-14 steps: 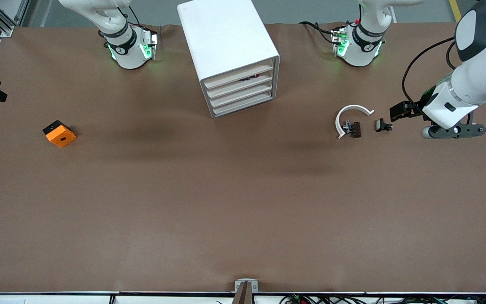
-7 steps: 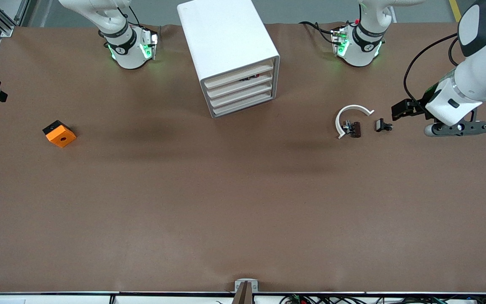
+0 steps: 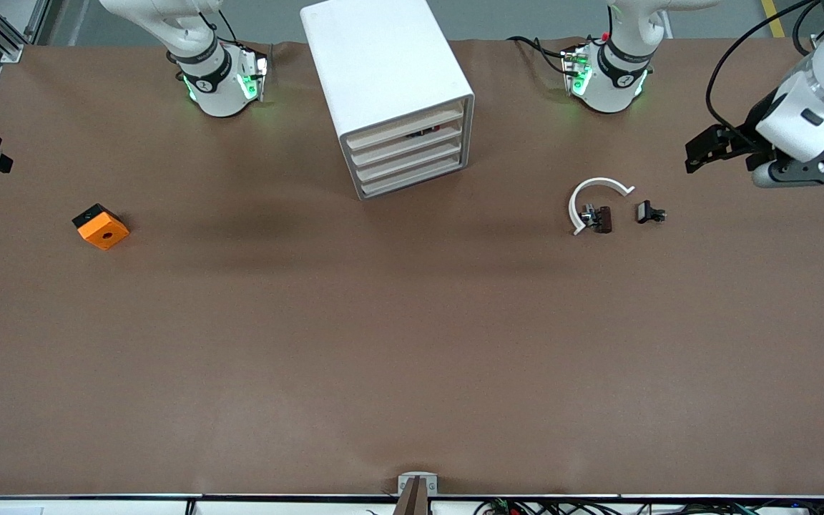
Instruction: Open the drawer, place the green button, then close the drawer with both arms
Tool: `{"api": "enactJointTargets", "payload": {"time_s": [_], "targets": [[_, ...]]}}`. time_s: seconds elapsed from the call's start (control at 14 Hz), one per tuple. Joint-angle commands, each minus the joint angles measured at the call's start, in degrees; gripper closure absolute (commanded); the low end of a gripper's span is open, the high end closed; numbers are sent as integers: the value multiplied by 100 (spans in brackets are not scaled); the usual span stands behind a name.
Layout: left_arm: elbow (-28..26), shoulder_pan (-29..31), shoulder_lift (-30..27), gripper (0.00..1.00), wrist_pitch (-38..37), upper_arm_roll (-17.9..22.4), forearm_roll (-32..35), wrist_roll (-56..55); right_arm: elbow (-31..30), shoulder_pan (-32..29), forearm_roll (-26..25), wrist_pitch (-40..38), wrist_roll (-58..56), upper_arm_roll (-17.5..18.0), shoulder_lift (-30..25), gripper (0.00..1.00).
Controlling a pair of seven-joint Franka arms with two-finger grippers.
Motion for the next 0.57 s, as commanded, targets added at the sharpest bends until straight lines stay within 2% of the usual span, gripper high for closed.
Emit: {"api": "enactJointTargets", "payload": {"time_s": [0.0,0.5], "targets": [[188,-26,44,0,-132,46,66,85,-88,-32,98,9,-29,5,-107,0],[416,-44,106,0,-298,28,22,15,-97,-40,98,-8,-29,5,-107,0]]}}
